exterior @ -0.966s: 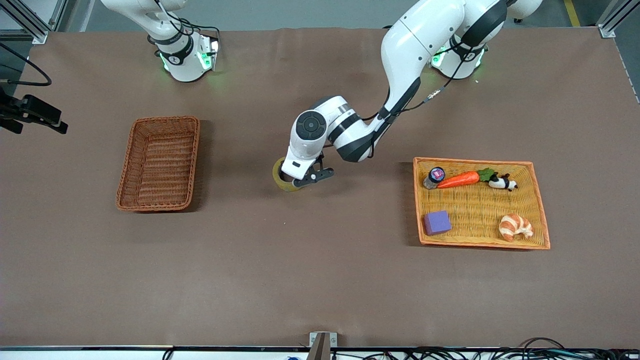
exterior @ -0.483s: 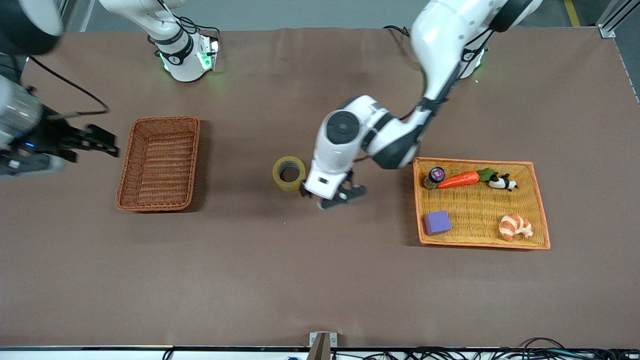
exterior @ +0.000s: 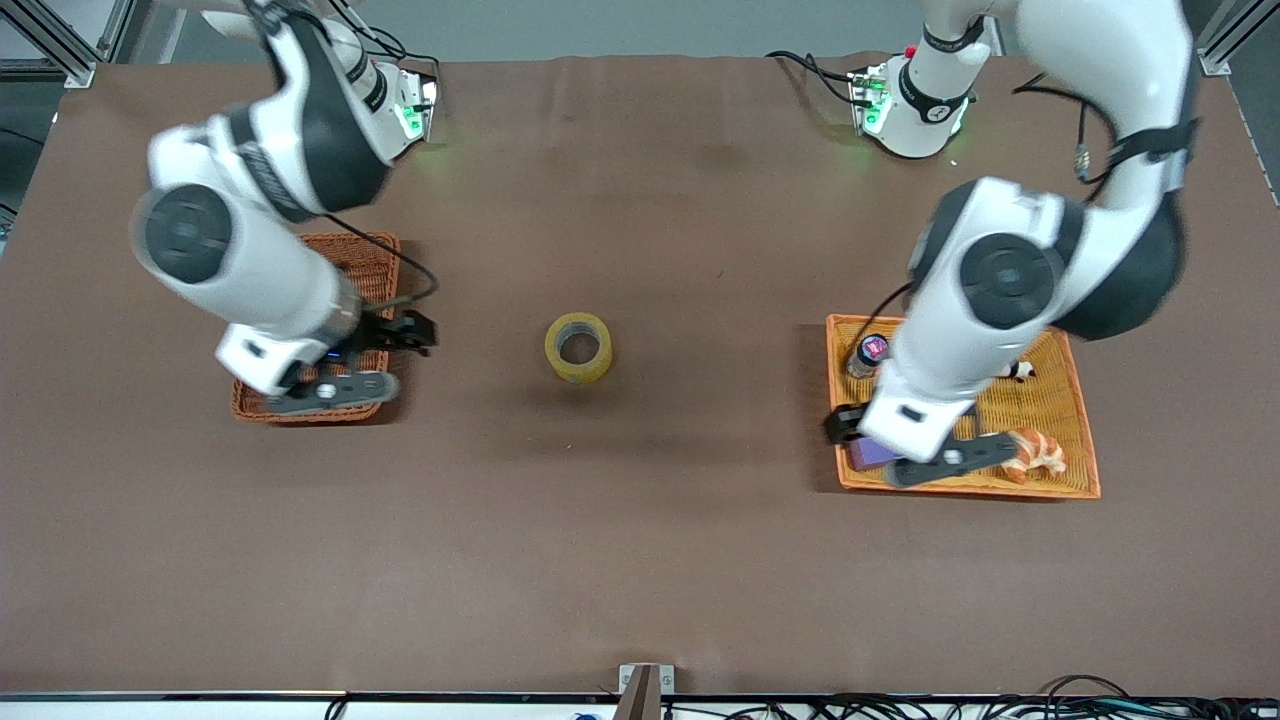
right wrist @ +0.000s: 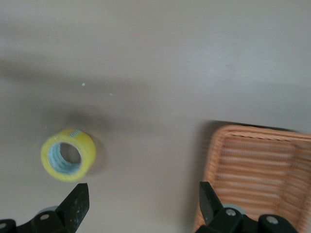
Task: Move tape to another basket
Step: 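Set the tape roll down while the right gripper reaches toward it, then grasp the tape roll with the right gripper while the left gripper withdraws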
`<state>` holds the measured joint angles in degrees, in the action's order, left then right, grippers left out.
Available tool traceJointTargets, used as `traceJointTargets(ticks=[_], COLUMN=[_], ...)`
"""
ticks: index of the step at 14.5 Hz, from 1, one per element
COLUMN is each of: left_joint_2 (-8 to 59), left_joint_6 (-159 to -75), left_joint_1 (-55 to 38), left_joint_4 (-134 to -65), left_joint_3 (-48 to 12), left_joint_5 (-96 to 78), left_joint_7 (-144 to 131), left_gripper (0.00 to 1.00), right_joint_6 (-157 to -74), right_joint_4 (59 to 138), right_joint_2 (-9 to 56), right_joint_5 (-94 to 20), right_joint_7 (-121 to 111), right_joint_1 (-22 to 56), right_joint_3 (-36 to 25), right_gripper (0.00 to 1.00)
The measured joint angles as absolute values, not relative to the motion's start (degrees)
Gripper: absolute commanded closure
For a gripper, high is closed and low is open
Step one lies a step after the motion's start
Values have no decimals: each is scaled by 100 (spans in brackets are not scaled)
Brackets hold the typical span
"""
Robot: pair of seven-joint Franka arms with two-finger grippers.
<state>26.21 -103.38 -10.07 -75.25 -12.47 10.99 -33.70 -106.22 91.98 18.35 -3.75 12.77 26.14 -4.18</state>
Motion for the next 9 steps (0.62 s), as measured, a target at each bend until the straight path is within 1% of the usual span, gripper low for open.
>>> traceJointTargets(ticks=[2, 4, 6, 9], left_joint_2=[2231, 1865, 1560, 1170], left_joint_6=[-10019, -9836, -9664, -9553], left_joint_1=[-651, -363, -105, 235], left_joint_4=[-7524, -7526, -7528, -7535], left_joint_3=[-1250, -1252, -1263, -1267], left_joint_5=[1103, 1103, 1056, 679], left_joint_7=[-3040, -2954, -2895, -2319], left_gripper=[0, 0, 0, 0], right_joint_6=[-11425, -12032, -12445, -12995], right_joint_4=[9747, 10129, 10278, 10399], right_joint_2=[1979, 2207, 2536, 2957], right_joint_5=[-374, -373, -336, -171], right_joint_7=[1625, 1954, 2099, 2130], right_joint_1=[2868, 2960, 3074, 3197], right_joint_3=[-286, -28, 122, 149], right_gripper=[0, 0, 0, 0])
